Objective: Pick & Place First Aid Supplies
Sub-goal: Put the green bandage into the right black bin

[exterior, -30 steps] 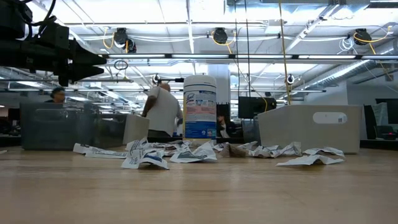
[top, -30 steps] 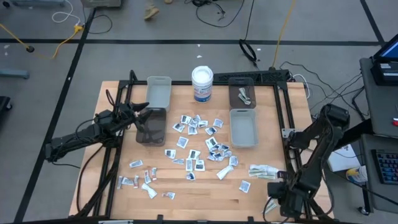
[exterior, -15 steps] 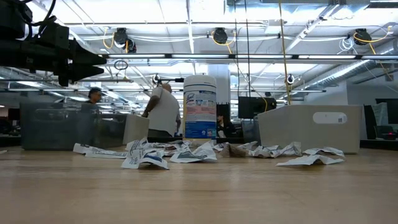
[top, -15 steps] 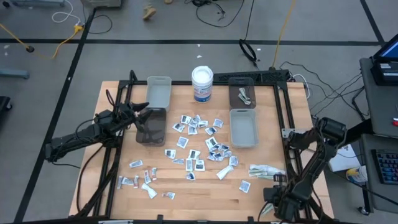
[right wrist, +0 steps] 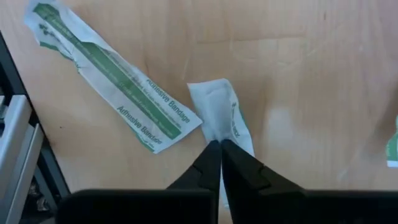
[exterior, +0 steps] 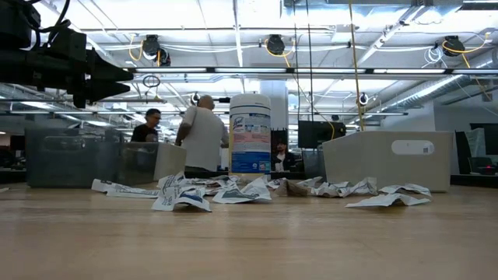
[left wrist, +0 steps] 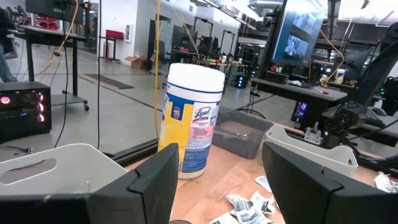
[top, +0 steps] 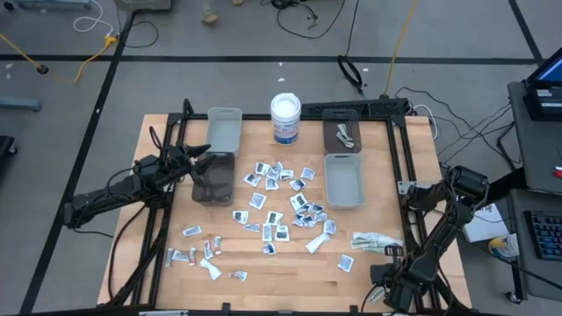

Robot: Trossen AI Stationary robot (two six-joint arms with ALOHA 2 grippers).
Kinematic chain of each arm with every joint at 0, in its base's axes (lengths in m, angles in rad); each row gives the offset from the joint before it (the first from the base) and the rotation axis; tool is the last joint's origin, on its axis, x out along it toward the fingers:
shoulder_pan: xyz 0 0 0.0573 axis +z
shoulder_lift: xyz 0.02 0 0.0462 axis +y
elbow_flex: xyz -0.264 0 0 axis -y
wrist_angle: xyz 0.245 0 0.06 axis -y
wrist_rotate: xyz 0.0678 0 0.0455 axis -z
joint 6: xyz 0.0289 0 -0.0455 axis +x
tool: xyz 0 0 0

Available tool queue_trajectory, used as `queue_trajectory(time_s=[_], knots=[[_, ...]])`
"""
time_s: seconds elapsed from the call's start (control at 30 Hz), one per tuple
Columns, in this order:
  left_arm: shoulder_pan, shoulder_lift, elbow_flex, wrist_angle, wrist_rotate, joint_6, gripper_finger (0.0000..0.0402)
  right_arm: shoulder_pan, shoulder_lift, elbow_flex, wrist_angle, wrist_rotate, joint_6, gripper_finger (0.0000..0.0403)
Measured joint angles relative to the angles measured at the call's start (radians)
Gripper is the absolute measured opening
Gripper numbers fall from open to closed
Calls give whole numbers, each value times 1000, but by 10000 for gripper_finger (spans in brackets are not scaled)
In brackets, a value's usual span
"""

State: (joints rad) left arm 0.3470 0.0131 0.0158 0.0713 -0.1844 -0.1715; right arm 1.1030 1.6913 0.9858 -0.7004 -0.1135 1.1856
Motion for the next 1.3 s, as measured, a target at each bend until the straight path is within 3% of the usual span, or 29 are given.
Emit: queue_trajectory(time_s=[0.53,1.3], knots=[[0,0,0,0,0,0,237,-44,-191,-4,-181,-14,-26,0],[0,0,0,0,0,0,237,-313,-554,-3,-428,-17,-320,0]])
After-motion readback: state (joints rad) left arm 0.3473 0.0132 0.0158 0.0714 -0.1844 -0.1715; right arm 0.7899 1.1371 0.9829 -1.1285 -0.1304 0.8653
